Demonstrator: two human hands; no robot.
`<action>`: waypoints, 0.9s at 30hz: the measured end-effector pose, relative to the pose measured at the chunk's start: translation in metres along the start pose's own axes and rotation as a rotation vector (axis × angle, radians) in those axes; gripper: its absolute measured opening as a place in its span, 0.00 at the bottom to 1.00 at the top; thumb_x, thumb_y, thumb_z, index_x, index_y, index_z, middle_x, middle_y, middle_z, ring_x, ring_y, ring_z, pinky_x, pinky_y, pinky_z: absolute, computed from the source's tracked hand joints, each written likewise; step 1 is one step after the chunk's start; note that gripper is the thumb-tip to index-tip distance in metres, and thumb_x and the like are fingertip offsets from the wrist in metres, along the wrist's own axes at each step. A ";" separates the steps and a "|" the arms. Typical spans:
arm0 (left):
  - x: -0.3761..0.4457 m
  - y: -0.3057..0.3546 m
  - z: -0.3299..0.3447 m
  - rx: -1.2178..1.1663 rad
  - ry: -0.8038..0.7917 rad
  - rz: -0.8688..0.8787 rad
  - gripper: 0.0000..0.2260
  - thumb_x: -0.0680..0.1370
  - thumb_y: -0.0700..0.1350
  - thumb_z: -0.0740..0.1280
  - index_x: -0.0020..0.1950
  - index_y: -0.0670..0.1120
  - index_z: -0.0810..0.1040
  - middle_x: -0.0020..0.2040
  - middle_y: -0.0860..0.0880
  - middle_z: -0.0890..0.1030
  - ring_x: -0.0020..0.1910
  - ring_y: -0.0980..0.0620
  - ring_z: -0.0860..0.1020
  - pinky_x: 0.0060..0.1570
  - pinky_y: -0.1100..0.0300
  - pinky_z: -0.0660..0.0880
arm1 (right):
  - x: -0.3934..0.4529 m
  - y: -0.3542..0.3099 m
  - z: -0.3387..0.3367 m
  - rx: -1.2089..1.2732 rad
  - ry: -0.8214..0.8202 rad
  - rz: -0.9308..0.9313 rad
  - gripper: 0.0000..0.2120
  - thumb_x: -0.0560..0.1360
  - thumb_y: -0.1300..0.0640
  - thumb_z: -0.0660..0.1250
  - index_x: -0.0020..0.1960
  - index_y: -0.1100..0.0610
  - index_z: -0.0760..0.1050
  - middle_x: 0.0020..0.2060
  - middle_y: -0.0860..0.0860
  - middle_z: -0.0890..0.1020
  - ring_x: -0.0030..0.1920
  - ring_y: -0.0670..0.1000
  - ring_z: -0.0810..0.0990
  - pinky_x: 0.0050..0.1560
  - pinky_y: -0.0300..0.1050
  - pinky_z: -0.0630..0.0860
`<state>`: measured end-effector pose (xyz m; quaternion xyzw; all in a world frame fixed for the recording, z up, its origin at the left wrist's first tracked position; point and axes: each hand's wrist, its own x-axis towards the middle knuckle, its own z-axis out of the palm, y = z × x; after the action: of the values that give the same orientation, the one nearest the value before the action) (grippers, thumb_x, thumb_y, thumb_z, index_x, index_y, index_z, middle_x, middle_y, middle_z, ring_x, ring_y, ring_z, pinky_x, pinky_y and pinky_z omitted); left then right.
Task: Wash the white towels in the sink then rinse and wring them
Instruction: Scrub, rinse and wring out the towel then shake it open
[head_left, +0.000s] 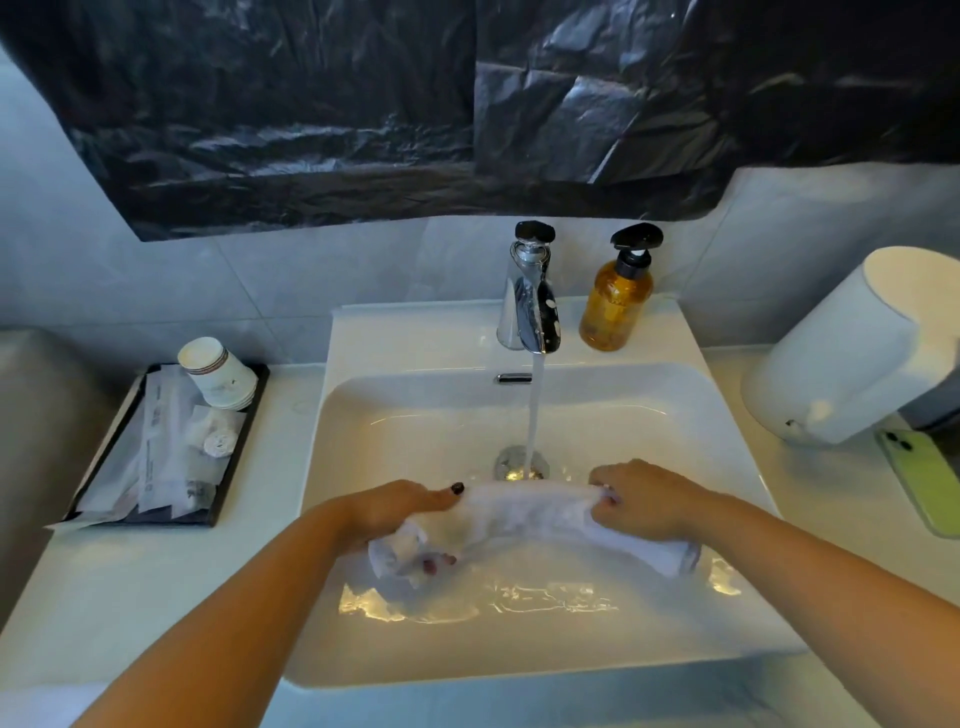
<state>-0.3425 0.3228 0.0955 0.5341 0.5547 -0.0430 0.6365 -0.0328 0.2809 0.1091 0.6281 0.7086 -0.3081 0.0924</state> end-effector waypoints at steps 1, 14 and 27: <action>0.001 -0.003 -0.001 -0.170 0.000 -0.066 0.16 0.80 0.54 0.67 0.49 0.41 0.80 0.42 0.44 0.84 0.42 0.46 0.82 0.49 0.51 0.80 | 0.002 0.004 -0.006 0.182 -0.086 0.061 0.04 0.76 0.50 0.63 0.47 0.50 0.74 0.46 0.47 0.78 0.47 0.51 0.76 0.42 0.41 0.69; 0.011 0.010 0.046 1.127 0.542 0.124 0.35 0.77 0.69 0.33 0.81 0.55 0.41 0.82 0.43 0.46 0.80 0.41 0.45 0.74 0.38 0.47 | 0.010 0.005 0.063 -0.286 0.394 -0.036 0.31 0.79 0.34 0.42 0.75 0.46 0.63 0.74 0.55 0.67 0.74 0.60 0.65 0.68 0.71 0.53; 0.074 -0.015 0.071 1.136 0.798 0.797 0.14 0.79 0.57 0.57 0.53 0.48 0.72 0.45 0.47 0.76 0.39 0.45 0.74 0.40 0.50 0.74 | 0.057 0.017 0.073 -0.332 0.790 -0.322 0.19 0.73 0.38 0.61 0.48 0.52 0.78 0.41 0.50 0.78 0.42 0.55 0.76 0.52 0.56 0.69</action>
<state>-0.2775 0.3044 0.0172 0.9097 0.4013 0.1063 -0.0119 -0.0468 0.2882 0.0167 0.5558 0.8179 0.0623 -0.1348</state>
